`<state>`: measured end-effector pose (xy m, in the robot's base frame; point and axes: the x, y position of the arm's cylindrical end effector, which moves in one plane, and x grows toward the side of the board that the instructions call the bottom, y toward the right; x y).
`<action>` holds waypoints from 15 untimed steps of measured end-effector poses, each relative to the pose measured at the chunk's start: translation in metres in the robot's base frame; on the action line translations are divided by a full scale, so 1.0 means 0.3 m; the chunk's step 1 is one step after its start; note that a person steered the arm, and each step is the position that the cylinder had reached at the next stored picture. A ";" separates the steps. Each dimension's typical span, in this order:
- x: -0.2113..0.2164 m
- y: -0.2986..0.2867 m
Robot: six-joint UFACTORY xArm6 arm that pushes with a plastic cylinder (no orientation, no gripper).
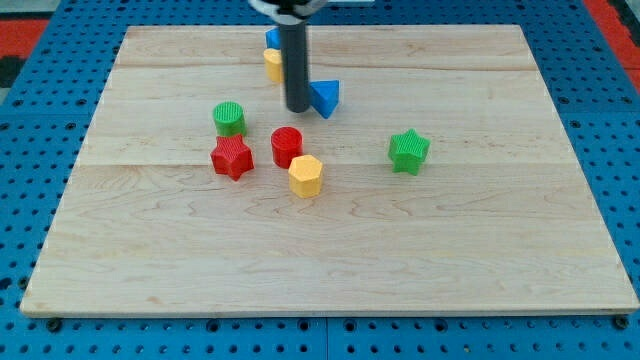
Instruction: Push the yellow hexagon into the yellow heart
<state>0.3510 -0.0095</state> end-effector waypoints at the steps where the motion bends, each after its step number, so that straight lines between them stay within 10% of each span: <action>1: -0.001 0.134; 3: -0.040 0.337; 5: -0.272 0.024; 9: 0.226 0.525; 11: 0.499 0.302; 15: 0.341 -0.059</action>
<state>0.4533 -0.0272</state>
